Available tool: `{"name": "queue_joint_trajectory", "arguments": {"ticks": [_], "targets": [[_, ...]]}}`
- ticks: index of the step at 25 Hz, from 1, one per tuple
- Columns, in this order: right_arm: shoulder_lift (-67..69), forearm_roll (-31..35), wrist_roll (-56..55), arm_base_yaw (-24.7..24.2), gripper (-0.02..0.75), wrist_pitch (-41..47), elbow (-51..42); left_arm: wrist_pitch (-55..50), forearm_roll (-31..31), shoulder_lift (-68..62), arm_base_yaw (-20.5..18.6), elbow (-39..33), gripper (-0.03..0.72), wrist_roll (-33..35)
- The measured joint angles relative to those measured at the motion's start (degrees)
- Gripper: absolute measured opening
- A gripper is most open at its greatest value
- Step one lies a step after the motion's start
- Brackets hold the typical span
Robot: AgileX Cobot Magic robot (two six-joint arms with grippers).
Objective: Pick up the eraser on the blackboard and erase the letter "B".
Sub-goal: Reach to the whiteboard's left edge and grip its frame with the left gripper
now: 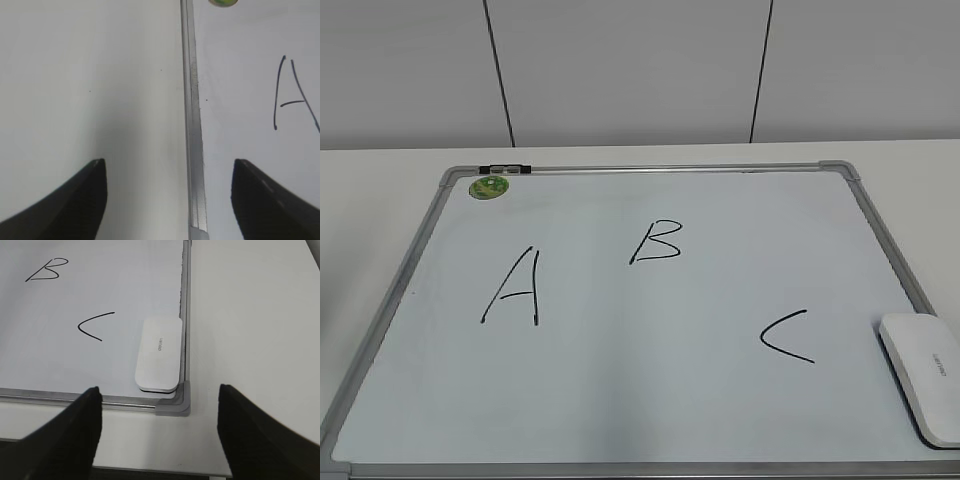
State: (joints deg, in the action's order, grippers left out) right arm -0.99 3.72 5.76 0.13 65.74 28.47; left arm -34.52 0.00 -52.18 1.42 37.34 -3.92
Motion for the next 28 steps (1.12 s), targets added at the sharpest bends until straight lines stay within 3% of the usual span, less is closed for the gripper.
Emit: {"name": "queue_joint_trajectory", "arguments": {"ticks": [5,8,11,16,20,28], "targets": [[0.0,0.0,0.0,0.0,0.551,0.0,0.0,-1.95,0.0,-22.31,0.0,11.99,0.553,2.07],[0.0,0.0,0.0,0.0,0.542,0.0,0.0,-7.15,-3.84,-38.57,0.09,23.22,0.534,6.18],[0.0,0.0,0.0,0.0,0.542,0.0,0.0,-9.82,-6.19,-45.72,0.09,28.24,0.517,8.13],[0.0,0.0,0.0,0.0,0.542,0.0,0.0,-16.8,-8.48,-61.03,0.09,39.7,0.389,10.1],[0.0,0.0,0.0,0.0,0.542,0.0,0.0,-17.9,-9.42,-65.69,0.09,44.82,0.32,10.7],[0.0,0.0,0.0,0.0,0.54,0.0,0.0,-16.83,-9.78,-66.98,0.09,45.78,0.305,11.4]]}}
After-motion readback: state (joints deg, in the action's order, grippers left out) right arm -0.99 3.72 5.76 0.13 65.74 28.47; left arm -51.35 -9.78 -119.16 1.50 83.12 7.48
